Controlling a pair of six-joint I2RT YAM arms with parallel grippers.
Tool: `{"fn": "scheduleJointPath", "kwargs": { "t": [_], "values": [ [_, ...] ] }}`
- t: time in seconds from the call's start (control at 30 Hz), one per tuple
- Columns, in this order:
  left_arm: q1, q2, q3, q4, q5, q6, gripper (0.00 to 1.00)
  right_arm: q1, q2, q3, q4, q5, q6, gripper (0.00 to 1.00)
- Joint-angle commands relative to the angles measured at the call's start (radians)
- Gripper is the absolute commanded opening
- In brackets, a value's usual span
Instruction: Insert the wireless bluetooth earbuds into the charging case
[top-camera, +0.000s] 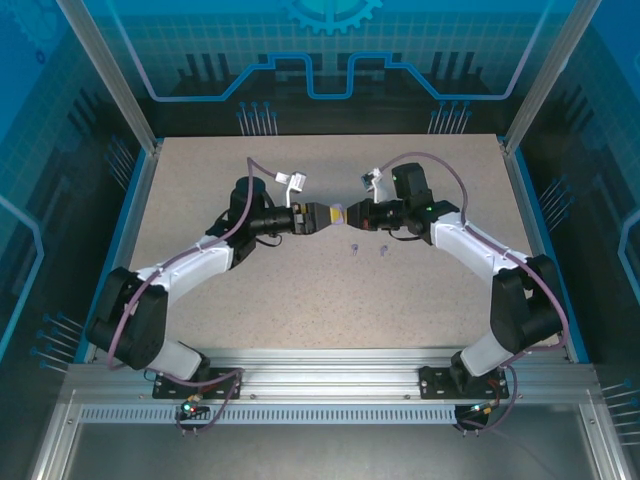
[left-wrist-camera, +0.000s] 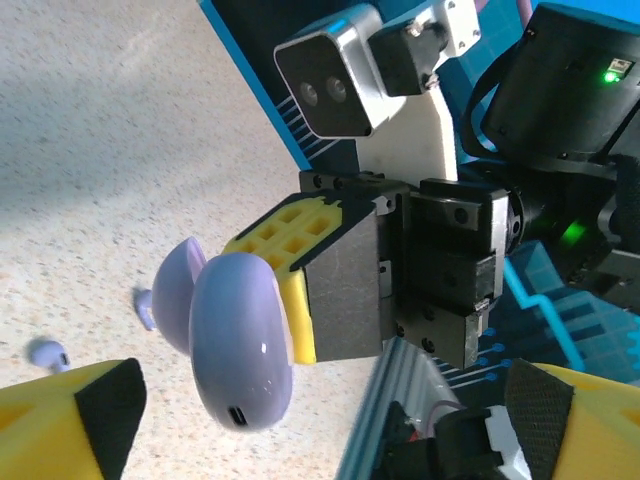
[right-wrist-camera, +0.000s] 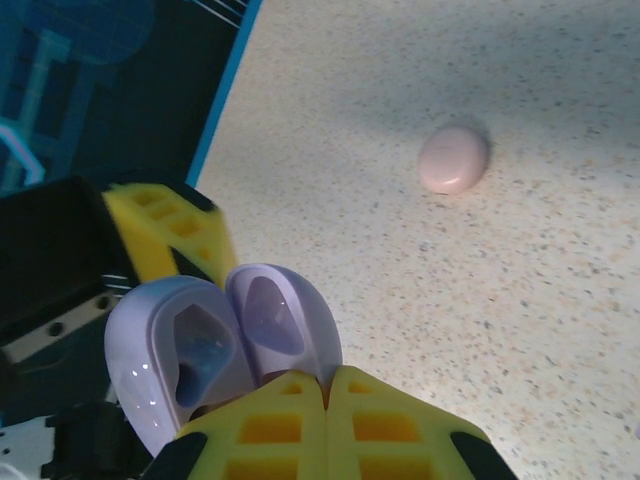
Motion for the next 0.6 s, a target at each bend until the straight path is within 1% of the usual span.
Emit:
{"fn": "scheduleJointPath", "kwargs": {
  "t": [0.0,0.03,0.13,0.23,0.27,0.37,0.43,0.5,0.57],
  "values": [
    [0.01,-0.069,-0.013,-0.08,-0.106,0.059,0.99,-0.012,-0.001,0.022,-0.101,0.07,-0.058,0.0],
    [0.012,-0.085,-0.014,-0.105,-0.141,0.07,0.99,-0.015,-0.003,0.021,-0.107,0.078,-0.063,0.0],
    [0.017,-0.143,-0.025,-0.173,-0.297,0.082,0.99,-0.023,-0.014,0.024,-0.125,0.094,-0.074,0.0],
    [0.021,-0.198,-0.043,-0.203,-0.462,0.066,0.99,-0.029,-0.021,0.03,-0.138,0.104,-0.08,0.0],
    [0.027,-0.213,-0.045,-0.211,-0.497,0.074,0.99,-0.03,-0.021,0.033,-0.142,0.106,-0.08,0.0],
    [0.05,-0.242,-0.052,-0.213,-0.531,0.091,0.99,-0.029,-0.02,0.044,-0.152,0.111,-0.08,0.0],
    [0.061,-0.254,-0.055,-0.201,-0.52,0.127,0.99,-0.03,-0.021,0.055,-0.163,0.114,-0.082,0.0],
    [0.066,-0.262,-0.049,-0.191,-0.471,0.191,0.99,-0.03,-0.021,0.071,-0.177,0.117,-0.091,0.0],
    [0.066,-0.265,-0.042,-0.189,-0.492,0.209,0.99,-0.03,-0.018,0.09,-0.198,0.125,-0.105,0.0]
  ]
}}
